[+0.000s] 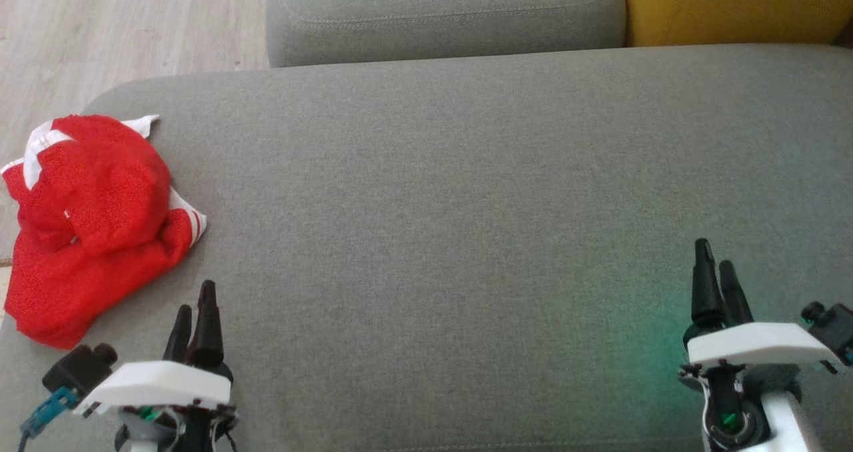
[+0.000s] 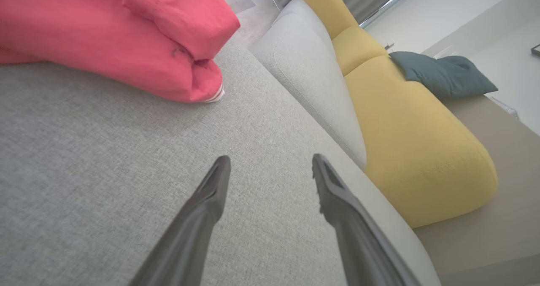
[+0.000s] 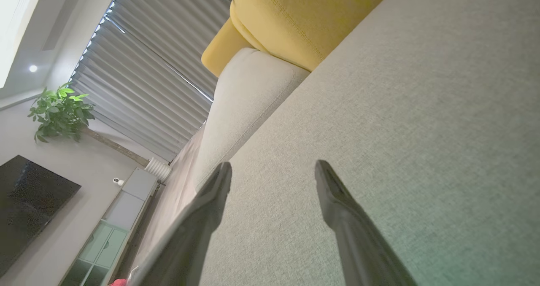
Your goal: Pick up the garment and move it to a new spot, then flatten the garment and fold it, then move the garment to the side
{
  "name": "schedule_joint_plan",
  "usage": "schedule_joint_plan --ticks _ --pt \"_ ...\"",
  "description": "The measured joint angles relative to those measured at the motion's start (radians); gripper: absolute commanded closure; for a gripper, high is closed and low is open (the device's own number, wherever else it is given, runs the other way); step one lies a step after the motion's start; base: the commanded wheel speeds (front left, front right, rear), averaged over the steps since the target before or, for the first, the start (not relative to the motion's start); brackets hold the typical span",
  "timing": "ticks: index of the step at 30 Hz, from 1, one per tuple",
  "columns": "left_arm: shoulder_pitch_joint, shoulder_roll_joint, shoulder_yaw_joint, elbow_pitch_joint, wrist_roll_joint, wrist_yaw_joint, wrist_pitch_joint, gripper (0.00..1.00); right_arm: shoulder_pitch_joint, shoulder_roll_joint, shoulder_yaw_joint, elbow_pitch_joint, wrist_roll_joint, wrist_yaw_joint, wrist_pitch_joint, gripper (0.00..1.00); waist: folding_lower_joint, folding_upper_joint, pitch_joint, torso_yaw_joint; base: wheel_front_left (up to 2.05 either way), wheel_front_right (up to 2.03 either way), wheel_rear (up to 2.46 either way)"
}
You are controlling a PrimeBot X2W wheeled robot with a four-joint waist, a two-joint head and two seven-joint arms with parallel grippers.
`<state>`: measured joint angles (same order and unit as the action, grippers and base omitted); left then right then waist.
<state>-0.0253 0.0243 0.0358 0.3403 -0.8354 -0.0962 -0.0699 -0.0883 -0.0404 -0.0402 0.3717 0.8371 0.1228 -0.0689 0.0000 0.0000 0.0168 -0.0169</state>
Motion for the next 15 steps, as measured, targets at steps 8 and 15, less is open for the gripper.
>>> schedule_joint_plan --ticks 8,15 --pt "-0.001 0.001 -0.013 0.006 0.102 0.009 -0.024 0.0 -0.009 0.0 0.007 0.008 -0.113 0.0 -0.021 0.0 0.0 0.0 0.002 -0.002 0.0 0.0 0.0" --pt "-0.005 0.001 -0.02 0.013 0.195 0.019 -0.046 0.0 -0.01 0.0 0.023 0.023 -0.206 0.0 -0.038 0.0 0.0 0.0 -0.001 -0.001 0.0 0.0 0.0"
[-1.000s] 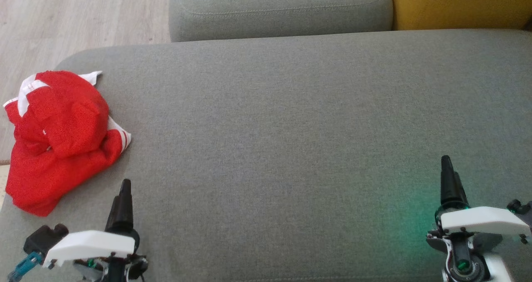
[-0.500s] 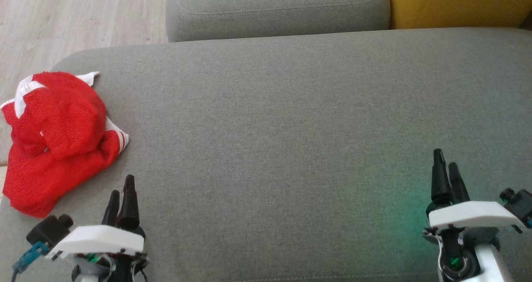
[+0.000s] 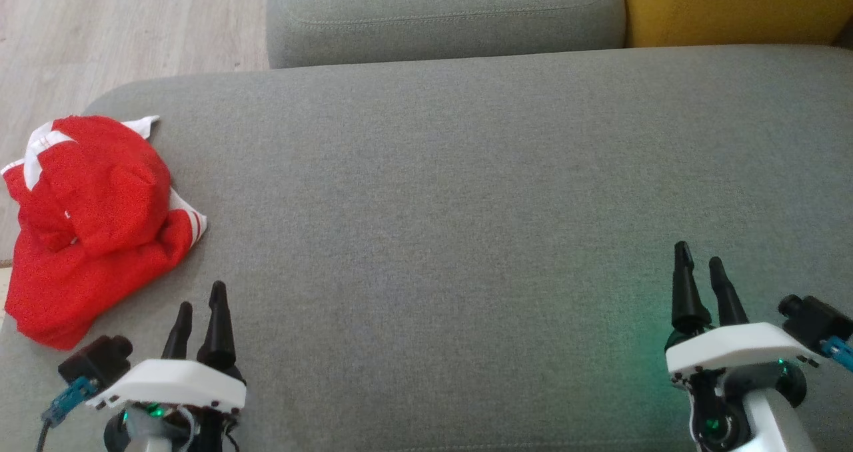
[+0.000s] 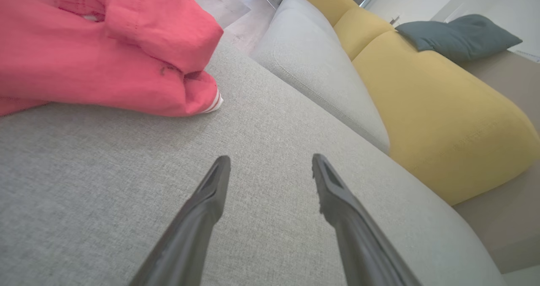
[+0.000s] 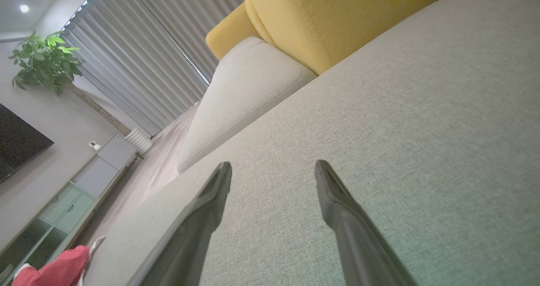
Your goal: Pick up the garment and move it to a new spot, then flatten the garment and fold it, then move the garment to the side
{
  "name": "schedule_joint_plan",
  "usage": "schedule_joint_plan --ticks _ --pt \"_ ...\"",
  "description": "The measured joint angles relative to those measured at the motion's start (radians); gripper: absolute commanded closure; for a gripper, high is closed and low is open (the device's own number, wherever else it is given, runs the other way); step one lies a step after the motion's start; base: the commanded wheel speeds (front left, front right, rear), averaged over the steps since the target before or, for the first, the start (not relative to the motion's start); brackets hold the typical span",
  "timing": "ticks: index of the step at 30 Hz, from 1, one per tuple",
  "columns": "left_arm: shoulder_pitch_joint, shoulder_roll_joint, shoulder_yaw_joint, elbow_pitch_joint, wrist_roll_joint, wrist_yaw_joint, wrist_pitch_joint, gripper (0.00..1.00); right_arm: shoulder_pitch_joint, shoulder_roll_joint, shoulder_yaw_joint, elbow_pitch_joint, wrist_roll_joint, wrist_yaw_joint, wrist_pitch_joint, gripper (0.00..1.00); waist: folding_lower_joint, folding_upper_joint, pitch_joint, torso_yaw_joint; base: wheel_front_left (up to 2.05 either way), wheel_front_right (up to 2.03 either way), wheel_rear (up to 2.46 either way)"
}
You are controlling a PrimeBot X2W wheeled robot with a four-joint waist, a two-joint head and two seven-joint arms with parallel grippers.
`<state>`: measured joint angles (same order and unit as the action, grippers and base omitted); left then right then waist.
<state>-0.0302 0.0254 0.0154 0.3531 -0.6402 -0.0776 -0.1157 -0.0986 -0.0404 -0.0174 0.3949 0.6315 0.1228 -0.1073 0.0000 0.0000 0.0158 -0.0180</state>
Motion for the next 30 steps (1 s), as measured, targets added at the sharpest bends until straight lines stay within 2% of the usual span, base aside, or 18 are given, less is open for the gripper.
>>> schedule_joint_plan --ticks 30 --pt "-0.013 0.002 -0.022 0.012 0.342 0.043 -0.081 0.0 -0.035 -0.001 0.016 0.027 -0.407 0.0 -0.089 0.0 0.0 0.0 -0.002 -0.009 0.0 0.0 0.0"
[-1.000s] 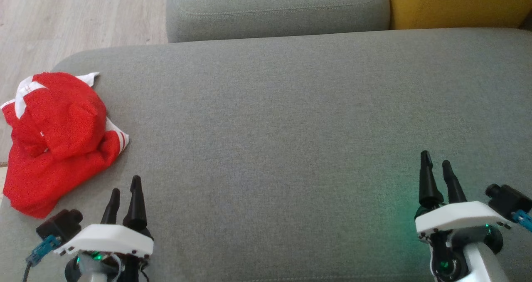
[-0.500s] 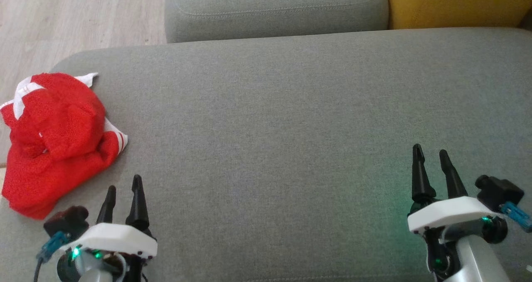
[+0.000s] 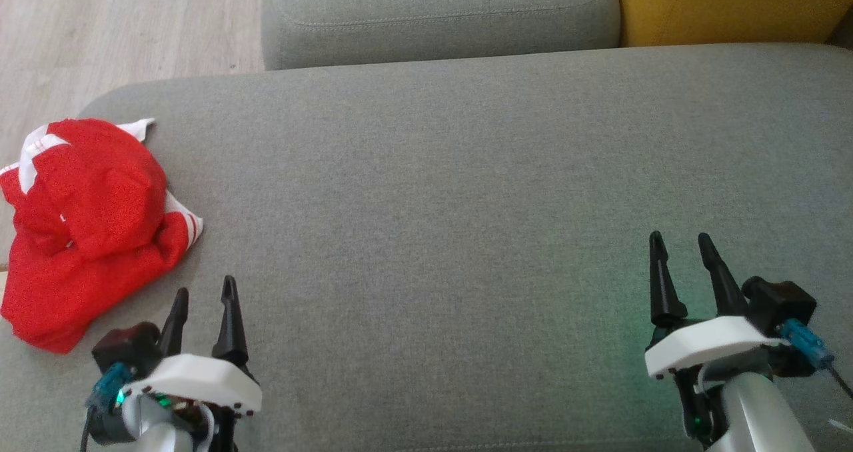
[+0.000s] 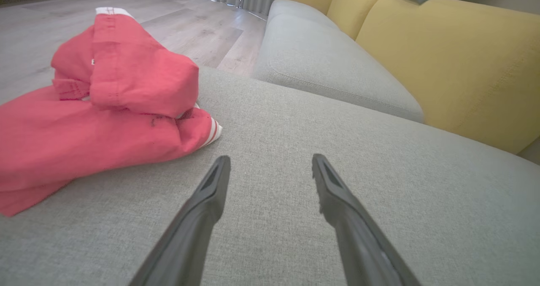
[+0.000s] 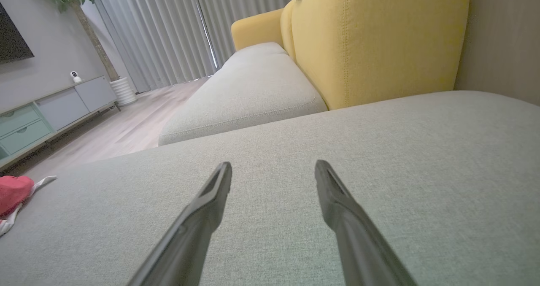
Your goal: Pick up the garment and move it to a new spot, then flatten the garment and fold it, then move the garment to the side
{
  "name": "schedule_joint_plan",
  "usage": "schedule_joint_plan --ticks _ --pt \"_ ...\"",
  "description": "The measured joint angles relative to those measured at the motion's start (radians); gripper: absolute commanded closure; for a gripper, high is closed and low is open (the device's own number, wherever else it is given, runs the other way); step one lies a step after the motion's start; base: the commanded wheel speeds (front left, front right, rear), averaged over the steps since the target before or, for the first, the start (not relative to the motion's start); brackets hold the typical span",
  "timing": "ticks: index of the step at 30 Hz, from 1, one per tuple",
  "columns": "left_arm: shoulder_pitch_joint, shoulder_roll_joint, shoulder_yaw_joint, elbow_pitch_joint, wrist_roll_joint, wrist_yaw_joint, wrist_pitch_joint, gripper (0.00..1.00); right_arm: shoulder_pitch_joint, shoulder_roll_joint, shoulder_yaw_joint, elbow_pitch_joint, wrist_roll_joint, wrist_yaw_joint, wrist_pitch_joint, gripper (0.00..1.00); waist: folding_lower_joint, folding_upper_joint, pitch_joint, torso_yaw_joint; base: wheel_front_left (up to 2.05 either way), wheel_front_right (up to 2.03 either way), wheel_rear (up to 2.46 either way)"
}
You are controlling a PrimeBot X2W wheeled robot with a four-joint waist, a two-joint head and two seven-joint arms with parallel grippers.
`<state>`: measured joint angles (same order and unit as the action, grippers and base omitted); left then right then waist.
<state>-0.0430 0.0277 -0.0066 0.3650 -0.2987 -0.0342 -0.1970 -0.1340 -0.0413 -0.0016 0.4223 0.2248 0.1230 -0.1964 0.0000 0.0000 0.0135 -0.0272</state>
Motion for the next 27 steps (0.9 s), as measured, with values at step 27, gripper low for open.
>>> schedule_joint_plan --ticks 27 --pt "-0.002 0.003 0.005 -0.007 0.191 0.026 -0.052 0.0 -0.002 -0.001 -0.018 -0.02 -0.204 0.0 -0.054 0.0 0.0 0.0 -0.005 0.0 0.0 0.0 0.0"
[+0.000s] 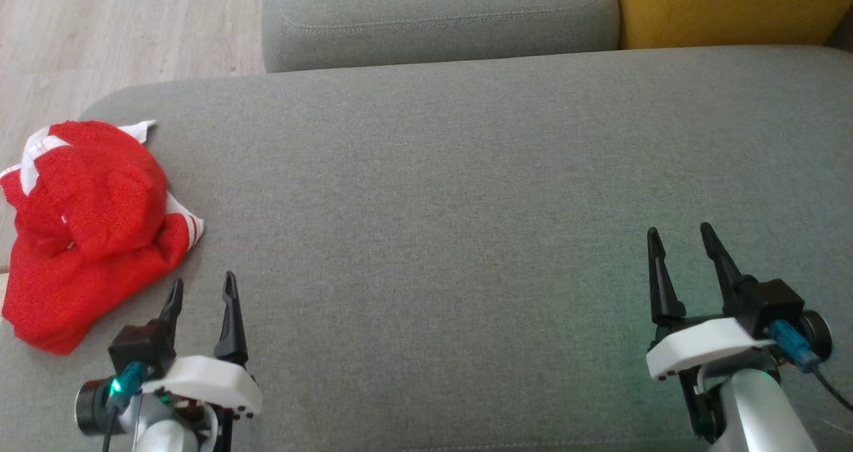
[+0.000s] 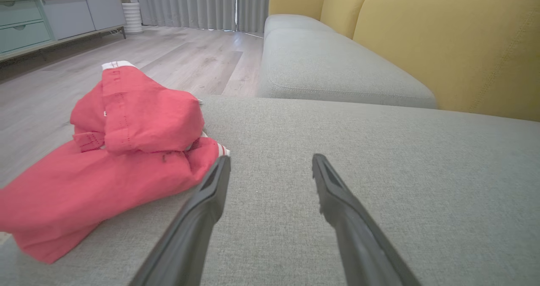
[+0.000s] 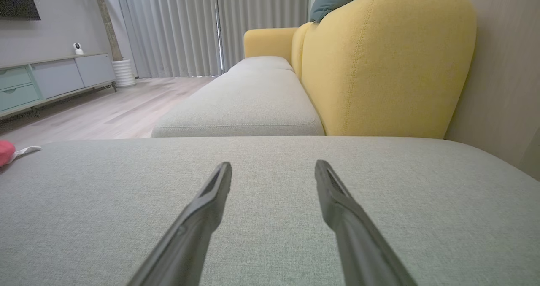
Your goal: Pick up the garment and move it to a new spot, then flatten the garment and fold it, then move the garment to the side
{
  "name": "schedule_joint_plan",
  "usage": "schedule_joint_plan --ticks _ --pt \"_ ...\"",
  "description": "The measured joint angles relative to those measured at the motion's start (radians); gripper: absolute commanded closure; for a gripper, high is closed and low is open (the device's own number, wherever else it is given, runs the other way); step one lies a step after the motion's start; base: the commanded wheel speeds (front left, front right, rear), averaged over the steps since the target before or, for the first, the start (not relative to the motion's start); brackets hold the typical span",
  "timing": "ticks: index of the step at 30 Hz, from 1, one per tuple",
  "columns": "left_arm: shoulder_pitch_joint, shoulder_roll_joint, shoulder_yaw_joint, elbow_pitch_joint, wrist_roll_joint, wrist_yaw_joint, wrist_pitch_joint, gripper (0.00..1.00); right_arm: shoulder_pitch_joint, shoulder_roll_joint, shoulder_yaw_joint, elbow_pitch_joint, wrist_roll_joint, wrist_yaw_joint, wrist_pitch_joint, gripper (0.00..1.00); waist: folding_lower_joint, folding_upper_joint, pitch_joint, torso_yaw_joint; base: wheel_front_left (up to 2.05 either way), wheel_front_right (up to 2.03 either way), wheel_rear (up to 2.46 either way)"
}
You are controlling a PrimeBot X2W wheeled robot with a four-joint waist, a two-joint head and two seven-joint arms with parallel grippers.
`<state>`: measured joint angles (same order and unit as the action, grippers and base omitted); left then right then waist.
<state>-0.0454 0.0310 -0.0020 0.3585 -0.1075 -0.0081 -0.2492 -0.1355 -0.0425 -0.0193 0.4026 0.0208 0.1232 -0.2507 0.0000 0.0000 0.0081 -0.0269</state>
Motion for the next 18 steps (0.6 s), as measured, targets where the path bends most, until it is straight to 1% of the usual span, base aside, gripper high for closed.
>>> schedule_joint_plan --ticks 9,13,18 --pt "0.0 0.0 -0.003 0.0 -0.001 0.001 0.0 0.0 0.0 0.0 -0.001 -0.004 0.004 0.0 0.0 0.0 0.0 0.0 0.006 0.011 0.0 0.0 0.0" --pt "-0.001 0.001 -0.006 0.002 -0.001 0.005 0.0 0.0 0.0 -0.001 0.013 -0.007 0.009 0.0 0.0 0.0 0.0 0.0 0.008 0.039 0.0 0.0 0.0" --pt "-0.008 0.001 -0.009 0.008 -0.001 0.005 0.0 0.0 0.0 -0.001 0.034 -0.007 0.024 0.0 0.0 0.0 0.0 0.0 0.004 0.093 0.0 0.0 0.0"
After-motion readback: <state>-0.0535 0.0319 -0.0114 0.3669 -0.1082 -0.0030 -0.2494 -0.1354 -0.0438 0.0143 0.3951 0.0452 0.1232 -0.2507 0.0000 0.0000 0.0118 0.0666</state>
